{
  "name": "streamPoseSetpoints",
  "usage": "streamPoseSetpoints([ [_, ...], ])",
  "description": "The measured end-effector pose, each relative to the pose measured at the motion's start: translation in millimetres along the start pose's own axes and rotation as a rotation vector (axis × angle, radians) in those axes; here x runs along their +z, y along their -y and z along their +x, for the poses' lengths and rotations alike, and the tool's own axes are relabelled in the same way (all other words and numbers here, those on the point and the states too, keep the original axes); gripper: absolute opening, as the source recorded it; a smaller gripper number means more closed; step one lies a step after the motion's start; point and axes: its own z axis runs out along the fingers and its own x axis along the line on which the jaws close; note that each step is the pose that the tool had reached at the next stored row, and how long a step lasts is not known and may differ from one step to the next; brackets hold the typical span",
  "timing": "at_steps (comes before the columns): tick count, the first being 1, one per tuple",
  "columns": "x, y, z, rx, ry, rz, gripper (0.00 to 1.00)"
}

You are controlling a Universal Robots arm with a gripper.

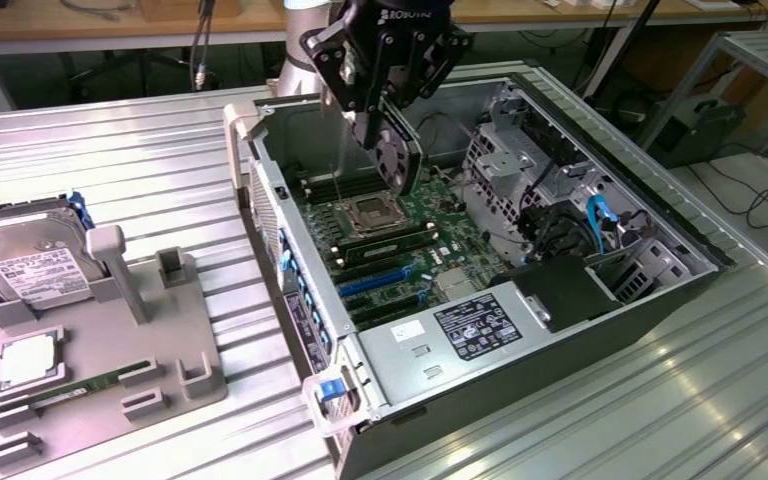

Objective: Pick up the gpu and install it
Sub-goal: 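Pick up the gpu and move the gpu toward the slot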

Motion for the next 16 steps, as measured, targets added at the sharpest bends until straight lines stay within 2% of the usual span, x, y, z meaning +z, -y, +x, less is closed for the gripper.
streamPoseSetpoints([
  [16,0.3,1.1,-20.2,0.000,0.0000,0.0000,0.27],
])
